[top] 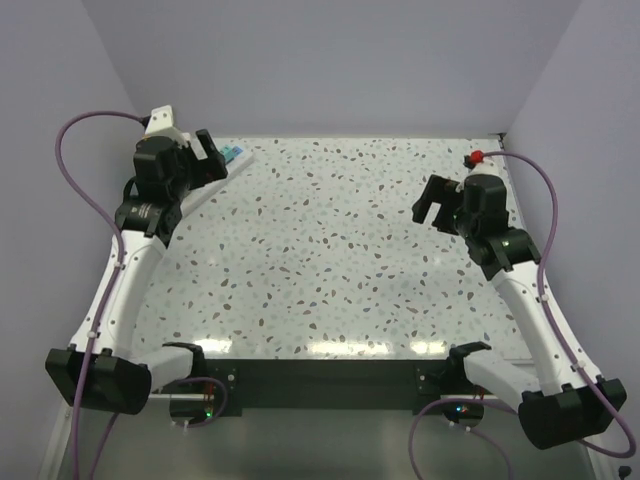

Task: Pull the plug off the socket

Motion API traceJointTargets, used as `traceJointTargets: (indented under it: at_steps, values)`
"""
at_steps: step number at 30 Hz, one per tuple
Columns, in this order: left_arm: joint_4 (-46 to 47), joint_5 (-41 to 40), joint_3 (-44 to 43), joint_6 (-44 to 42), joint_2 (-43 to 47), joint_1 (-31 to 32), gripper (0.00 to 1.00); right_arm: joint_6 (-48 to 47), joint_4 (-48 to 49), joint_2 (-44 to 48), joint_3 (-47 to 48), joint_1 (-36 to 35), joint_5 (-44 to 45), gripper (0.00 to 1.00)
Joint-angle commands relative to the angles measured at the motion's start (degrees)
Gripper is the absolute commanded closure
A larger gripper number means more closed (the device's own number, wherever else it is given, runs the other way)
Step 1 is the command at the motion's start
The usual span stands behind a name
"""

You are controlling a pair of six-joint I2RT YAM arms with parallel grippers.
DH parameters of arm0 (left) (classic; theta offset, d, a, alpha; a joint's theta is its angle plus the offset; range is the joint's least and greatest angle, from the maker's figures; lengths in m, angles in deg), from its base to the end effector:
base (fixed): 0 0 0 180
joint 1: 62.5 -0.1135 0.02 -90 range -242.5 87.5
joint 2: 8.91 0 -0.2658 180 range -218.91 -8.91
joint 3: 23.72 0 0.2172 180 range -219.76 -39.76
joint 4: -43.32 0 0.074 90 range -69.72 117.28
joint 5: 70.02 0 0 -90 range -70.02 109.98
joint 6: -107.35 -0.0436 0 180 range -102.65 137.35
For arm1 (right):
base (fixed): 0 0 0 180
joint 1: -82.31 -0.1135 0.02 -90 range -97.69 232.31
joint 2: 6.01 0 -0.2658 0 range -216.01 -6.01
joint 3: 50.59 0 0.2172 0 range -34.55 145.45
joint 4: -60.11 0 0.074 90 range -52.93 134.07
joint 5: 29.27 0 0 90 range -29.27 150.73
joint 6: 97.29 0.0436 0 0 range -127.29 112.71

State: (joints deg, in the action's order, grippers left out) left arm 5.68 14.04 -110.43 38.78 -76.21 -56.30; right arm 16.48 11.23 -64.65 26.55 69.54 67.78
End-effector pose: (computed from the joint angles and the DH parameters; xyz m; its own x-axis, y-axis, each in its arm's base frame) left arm 0.2329 -0.0208 0.3942 -0.2930 -0.3337 -0.8960 -0.1046 0.9427 -0.3169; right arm 0.1853 0.0365 0.3501 -0.4982 0.2973 -0.8145 0.0925 0.9523 0.2909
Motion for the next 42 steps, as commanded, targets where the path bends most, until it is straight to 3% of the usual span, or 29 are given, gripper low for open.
traceJointTargets:
  at_steps: [1, 4, 6, 12, 20, 26, 32, 38, 42]
  values:
    - [-3.1, -5.7, -4.2, 0.6, -3.9, 0.3, 0.0, 1.8, -2.2, 1.0, 0.9, 0.1, -6.1, 0.01]
    - [-6.1, -11.7, -10.6, -8.3, -11.4, 0.1, 0.0, 2.2, -0.1, 0.9, -0.1, 0.0, -9.1, 0.01]
    - [-7.2, -16.4, -17.3, -9.8, -20.1, -1.3, 0.0, 2.9, 0.7, 0.5, -1.2, -0.1, -9.7, 0.01]
    - [-10.4, -12.7, -36.5, -14.9, -42.2, -4.5, 0.0, 4.0, 3.8, -1.7, -4.3, -0.1, -13.2, 0.01]
    - [-3.9, -7.7, -46.1, -26.6, -55.8, -5.9, 0.0, 4.4, 7.8, -7.0, -4.6, -0.2, -16.3, 0.01]
    - [-3.6, 3.2, -44.6, -29.0, -60.0, -7.8, 0.02, 3.1, 7.0, -12.6, -1.0, -0.4, -17.2, 0.01]
    - [-3.6, 3.0, -42.9, -29.3, -61.5, -8.0, 0.02, 3.8, 7.3, -15.2, -0.3, -0.4, -17.8, 0.01]
    - [-4.5, 9.8, -41.0, -28.1, -61.3, -7.8, 0.04, 3.5, 6.2, -15.2, -0.5, -0.5, -16.9, 0.01]
    - [-4.7, 7.3, -38.1, -27.4, -60.6, -7.4, 0.07, 3.6, 6.5, -14.8, -1.2, -0.4, -16.3, 0.01]
